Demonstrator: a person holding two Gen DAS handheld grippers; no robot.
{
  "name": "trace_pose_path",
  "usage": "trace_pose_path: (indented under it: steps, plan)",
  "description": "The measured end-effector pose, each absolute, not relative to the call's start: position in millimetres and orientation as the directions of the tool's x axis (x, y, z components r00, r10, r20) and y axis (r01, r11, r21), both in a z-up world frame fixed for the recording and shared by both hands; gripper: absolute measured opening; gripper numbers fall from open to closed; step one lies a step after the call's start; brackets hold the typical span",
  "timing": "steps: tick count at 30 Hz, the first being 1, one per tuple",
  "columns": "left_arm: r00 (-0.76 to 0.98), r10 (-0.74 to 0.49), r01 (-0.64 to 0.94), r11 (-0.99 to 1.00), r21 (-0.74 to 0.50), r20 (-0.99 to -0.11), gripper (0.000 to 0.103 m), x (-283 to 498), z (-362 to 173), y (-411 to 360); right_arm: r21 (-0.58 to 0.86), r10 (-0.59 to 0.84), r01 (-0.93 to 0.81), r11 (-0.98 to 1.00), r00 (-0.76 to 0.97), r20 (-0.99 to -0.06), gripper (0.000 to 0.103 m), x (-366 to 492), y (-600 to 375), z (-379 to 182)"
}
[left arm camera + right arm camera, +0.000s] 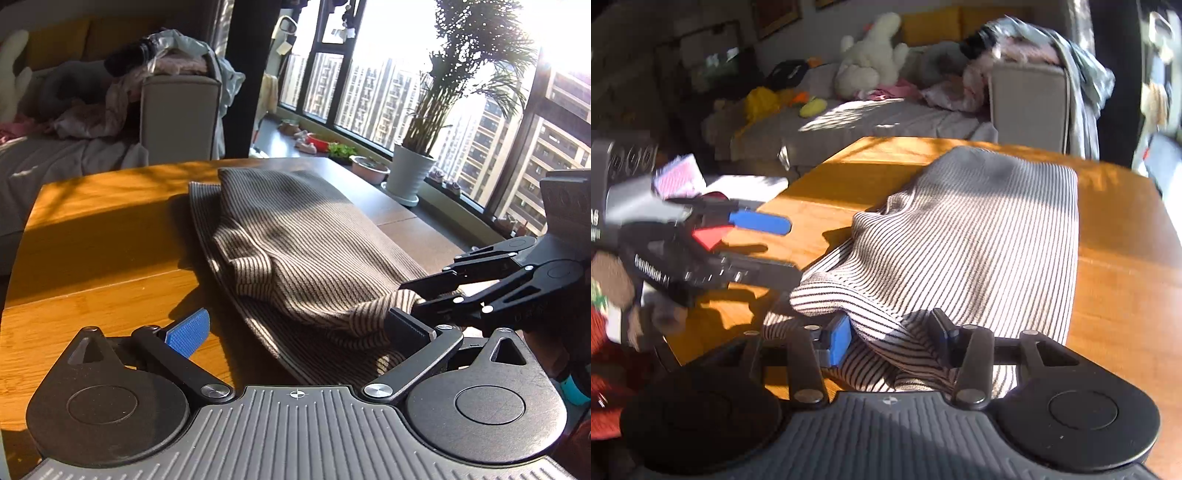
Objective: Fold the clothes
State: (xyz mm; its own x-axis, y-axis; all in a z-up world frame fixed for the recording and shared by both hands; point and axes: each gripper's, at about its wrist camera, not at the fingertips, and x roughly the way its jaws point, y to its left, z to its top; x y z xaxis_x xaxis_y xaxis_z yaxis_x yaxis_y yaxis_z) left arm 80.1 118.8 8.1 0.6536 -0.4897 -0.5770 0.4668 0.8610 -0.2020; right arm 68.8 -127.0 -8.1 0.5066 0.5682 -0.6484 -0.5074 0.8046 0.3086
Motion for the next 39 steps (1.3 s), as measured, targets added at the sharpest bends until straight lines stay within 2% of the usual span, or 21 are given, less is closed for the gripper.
trace_pose_path:
  steps: [3,5,8,13,17,20,21,22,24,28,30,36,39]
  plan:
    - [0.638,-0.509,0.505,0.843,-0.185,-0.578,0.103,74.6,10.1,116.5,0.414,0.613,-0.462,0.785,0.48,-0.627,0.037,79.3,-143.3,-15.1]
    - [0.626,-0.518,0.526,0.832,-0.175,-0.583,0.103,71.3,9.6,115.0,0.376,0.604,-0.487,0.788,0.493,-0.626,0.037,73.9,-140.5,-16.5]
    - [0.621,-0.485,0.516,0.844,-0.145,-0.616,0.103,70.7,3.5,109.0,0.172,0.551,-0.593,0.787,0.55,-0.627,0.039,53.1,-121.9,-15.4]
    - [0.631,-0.472,0.478,0.862,-0.17,-0.615,0.103,75.7,1.0,113.5,-0.211,0.504,-0.724,0.656,0.629,-0.592,0.072,1.4,-87.8,-17.8]
    - [0.639,-0.472,0.456,0.868,-0.195,-0.608,0.103,80.4,2.5,118.5,-0.392,0.49,-0.748,0.535,0.653,-0.577,0.08,-22.2,-69.4,-29.2]
    - [0.642,-0.476,0.463,0.866,-0.191,-0.602,0.103,77.5,3.6,117.8,-0.484,0.421,-0.688,0.542,0.72,-0.552,0.077,-20.2,-58.3,-38.4]
    - [0.642,-0.476,0.465,0.865,-0.189,-0.601,0.103,76.4,3.8,117.9,-0.449,0.414,-0.681,0.578,0.72,-0.558,0.06,-12.9,-60.0,-36.2]
    - [0.643,-0.476,0.467,0.865,-0.186,-0.601,0.103,75.0,4.1,118.2,-0.376,0.417,-0.681,0.628,0.703,-0.576,0.051,-2.2,-64.6,-31.4]
    - [0.645,-0.471,0.465,0.867,-0.18,-0.601,0.103,73.0,4.4,119.9,-0.223,0.428,-0.662,0.715,0.667,-0.61,0.047,19.2,-74.0,-22.0]
    - [0.645,-0.472,0.464,0.867,-0.183,-0.6,0.103,70.8,3.5,125.6,0.176,0.528,-0.561,0.809,0.559,-0.639,0.041,61.3,-112.7,-6.6]
    - [0.641,-0.477,0.469,0.863,-0.185,-0.601,0.103,69.9,2.2,125.7,0.278,0.566,-0.527,0.803,0.528,-0.633,0.04,70.8,-126.1,-8.3]
    - [0.607,-0.471,0.497,0.854,-0.157,-0.64,0.103,76.1,-10.9,108.0,0.323,0.588,-0.516,0.794,0.514,-0.625,0.039,69.2,-132.7,-11.4]
    - [0.622,-0.432,0.453,0.879,-0.151,-0.653,0.103,87.2,-15.3,101.3,0.223,0.565,-0.572,0.789,0.535,-0.628,0.04,60.2,-122.3,-7.5]
